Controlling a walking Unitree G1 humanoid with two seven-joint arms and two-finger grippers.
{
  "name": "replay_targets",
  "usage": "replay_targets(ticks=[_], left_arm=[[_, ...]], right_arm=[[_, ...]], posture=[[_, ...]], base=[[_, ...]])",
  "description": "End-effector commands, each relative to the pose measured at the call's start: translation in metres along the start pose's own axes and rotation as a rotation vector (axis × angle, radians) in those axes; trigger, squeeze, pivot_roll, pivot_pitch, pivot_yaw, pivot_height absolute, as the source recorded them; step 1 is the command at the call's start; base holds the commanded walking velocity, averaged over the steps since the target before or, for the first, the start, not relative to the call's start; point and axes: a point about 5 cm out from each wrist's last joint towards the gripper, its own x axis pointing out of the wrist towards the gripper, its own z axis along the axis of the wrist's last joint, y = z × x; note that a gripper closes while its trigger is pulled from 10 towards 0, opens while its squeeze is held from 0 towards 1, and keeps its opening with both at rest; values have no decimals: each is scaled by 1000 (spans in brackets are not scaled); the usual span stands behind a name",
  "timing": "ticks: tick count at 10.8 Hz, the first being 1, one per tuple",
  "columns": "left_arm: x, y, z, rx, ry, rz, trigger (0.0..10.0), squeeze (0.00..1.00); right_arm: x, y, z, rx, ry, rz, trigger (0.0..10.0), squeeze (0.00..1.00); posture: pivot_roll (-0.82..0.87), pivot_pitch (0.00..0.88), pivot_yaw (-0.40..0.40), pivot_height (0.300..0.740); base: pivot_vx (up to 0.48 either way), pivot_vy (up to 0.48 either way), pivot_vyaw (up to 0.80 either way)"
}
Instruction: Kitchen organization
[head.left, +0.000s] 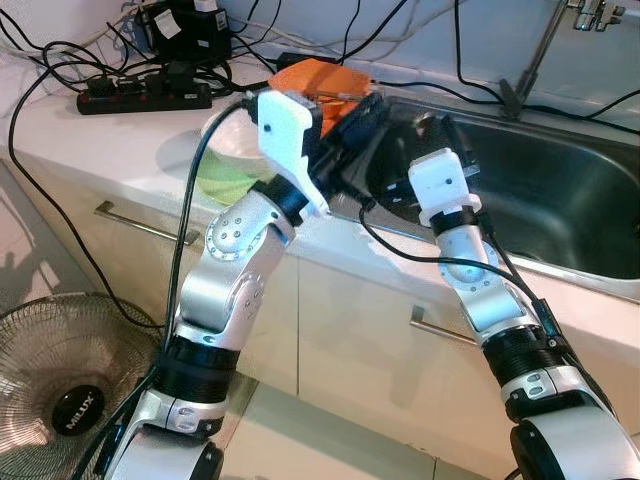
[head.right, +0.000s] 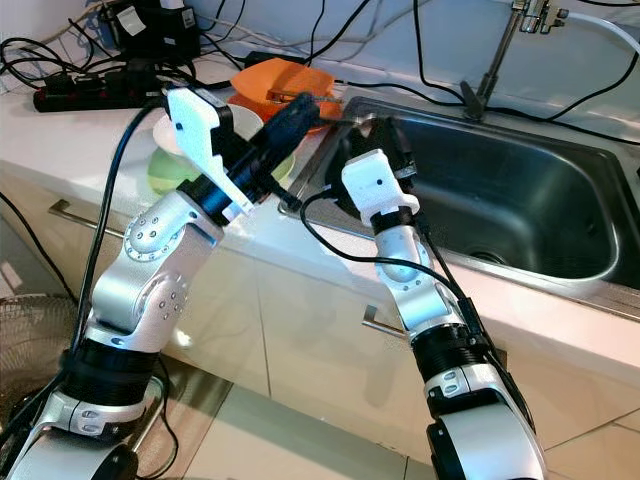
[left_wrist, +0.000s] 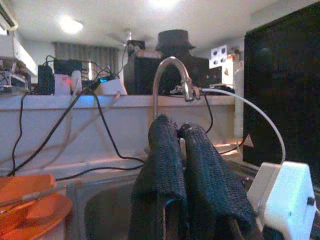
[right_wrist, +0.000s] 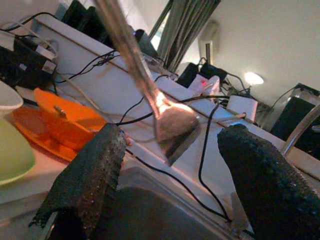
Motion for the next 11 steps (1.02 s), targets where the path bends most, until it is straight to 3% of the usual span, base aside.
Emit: replay_targets(ticks=[1,8,9,10,11], left_arm=[[1,-4,7,15,-19,-25,10000,0],[-1,-14,-6,1,70,-98,10000,0],[-1,-14,-6,2,72,-98,10000,0],[-1,-13,-6,4,73,-97,10000,0],[-1,-13,-6,11,75,-96,10000,0]], right_arm=[[6,-9,7,-7,-28,-39,10000,0],[9,-5,23,39,-98,-31,10000,0],[9,-4,23,53,-99,-19,7451,0],[8,-2,24,54,-108,-1,0,0],[7,0,25,54,-110,3,0,0]], posture=[[107,55,-5,740],[106,55,3,740],[106,55,3,740],[107,55,3,740],[108,55,3,740]], base=[[0,0,0],[0,0,0],[0,0,0],[0,0,0],[0,0,0]])
